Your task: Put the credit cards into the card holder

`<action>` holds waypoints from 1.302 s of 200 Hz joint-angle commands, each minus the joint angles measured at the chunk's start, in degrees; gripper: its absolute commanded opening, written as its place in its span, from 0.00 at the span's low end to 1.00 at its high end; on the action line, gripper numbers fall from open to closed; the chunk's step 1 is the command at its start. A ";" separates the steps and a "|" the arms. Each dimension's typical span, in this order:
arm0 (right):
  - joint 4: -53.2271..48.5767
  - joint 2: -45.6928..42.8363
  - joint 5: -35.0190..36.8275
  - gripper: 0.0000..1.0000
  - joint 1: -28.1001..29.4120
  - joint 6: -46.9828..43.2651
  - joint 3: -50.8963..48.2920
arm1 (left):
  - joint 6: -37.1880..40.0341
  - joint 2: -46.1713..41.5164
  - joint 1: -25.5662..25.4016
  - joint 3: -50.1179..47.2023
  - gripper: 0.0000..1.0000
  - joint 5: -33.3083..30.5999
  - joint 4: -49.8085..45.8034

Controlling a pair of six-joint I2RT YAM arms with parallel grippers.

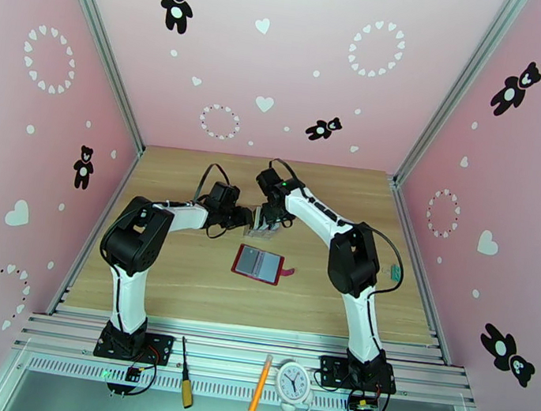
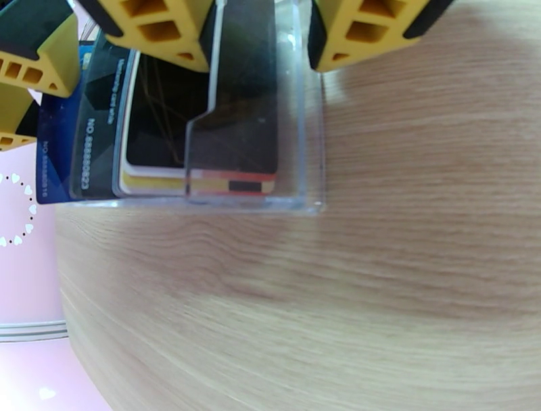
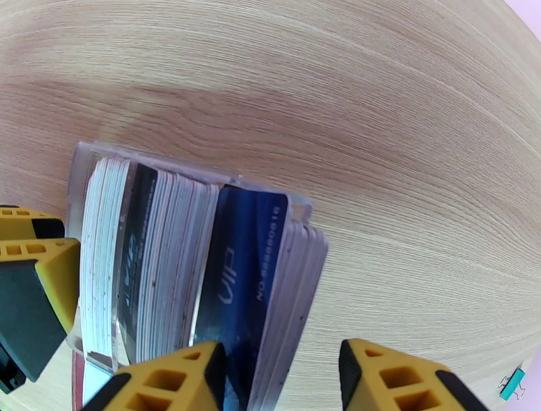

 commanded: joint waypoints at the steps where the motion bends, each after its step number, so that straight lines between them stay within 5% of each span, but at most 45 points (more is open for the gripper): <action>1: -3.00 -1.79 2.96 0.47 -0.96 -0.23 -0.43 | -0.03 1.74 0.46 0.17 0.42 -1.45 -5.34; 260: -4.22 -6.77 -2.63 0.13 1.14 0.98 -0.52 | -0.11 1.07 0.51 -0.18 0.42 -0.79 -5.14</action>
